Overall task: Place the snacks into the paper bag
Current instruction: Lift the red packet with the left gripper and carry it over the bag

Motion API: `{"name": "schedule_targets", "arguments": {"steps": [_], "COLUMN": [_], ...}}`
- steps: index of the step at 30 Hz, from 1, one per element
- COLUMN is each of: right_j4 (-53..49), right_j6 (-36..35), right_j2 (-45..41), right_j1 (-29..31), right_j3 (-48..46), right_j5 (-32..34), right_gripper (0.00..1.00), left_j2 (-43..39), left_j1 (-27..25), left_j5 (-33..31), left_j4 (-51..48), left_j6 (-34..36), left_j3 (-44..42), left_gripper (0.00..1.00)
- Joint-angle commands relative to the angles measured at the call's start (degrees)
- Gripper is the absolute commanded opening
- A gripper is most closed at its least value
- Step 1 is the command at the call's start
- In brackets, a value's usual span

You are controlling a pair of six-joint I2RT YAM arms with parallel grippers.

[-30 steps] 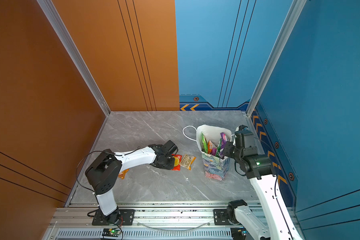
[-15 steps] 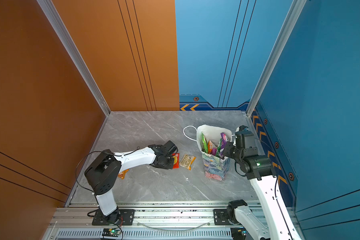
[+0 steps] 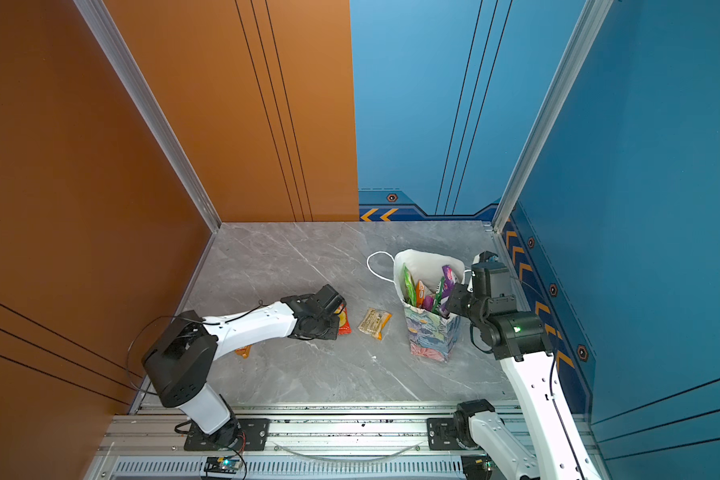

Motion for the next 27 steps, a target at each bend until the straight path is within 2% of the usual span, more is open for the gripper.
{"name": "schedule_targets", "arguments": {"steps": [1,13,27], "right_j4": [1.21,0.98,1.08], "right_j6": [-0.18,0.26,0.43], "right_j2": [-0.91,0.49,1.2], "right_j1": [-0.17,-0.17,0.2], "right_j3": [0.29,2.31,2.6], "right_j5": [-1.13,-1.51,-1.88], "right_gripper": [0.0,0.0,0.0], "left_j2": [-4.1,-21.01,-36.36], "left_j1": [-0.37,1.07,1.13], "left_j5": [-3.02,-7.34,-10.48], "left_j4": [2.77,7.55,9.12], "left_j6": [0.26,1.74,4.79], "left_j3": [-3.65,-13.65,-17.44], "left_gripper": [0.0,0.0,0.0]}}
